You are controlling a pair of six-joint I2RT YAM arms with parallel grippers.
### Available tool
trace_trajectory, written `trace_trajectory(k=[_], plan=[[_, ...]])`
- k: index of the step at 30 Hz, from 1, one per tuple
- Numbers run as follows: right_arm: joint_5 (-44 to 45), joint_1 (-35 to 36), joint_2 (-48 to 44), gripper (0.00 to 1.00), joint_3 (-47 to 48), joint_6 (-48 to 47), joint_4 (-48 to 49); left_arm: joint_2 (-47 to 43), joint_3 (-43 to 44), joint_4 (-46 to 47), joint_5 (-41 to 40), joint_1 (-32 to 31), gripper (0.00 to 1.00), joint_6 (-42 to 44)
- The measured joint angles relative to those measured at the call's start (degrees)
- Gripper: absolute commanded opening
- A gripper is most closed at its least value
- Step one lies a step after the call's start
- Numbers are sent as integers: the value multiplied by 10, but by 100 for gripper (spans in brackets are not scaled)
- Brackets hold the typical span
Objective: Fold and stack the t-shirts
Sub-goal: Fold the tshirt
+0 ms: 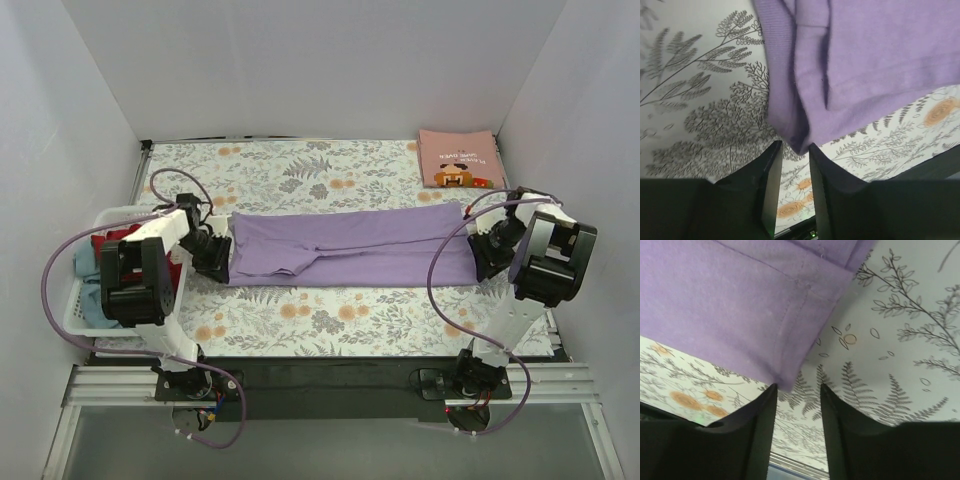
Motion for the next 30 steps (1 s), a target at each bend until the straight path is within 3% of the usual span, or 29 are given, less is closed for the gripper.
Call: trace_trajectory(k=[5, 10, 16, 22, 25, 29, 30], plan=[[-3, 0, -33, 52, 15, -12, -10, -98, 11, 6, 31, -1, 48, 24], [-48, 22, -97, 49, 61, -5, -21, -174, 30, 41, 59, -67, 55, 45], [-110, 85, -110, 43, 71, 30, -25, -153, 1, 103, 34, -228, 56, 38], [-130, 85, -80, 43, 64, 49, -28, -94, -8, 144, -36, -302, 57, 38], [-132, 85, -79, 42, 60, 51, -33, -74, -8, 159, -59, -319, 54, 39], [-132, 85, -77, 42, 60, 51, -34, -49, -4, 173, -79, -335, 38, 41], [-132, 85, -77, 42, 60, 51, -34, -43, -2, 174, -83, -337, 27, 41]])
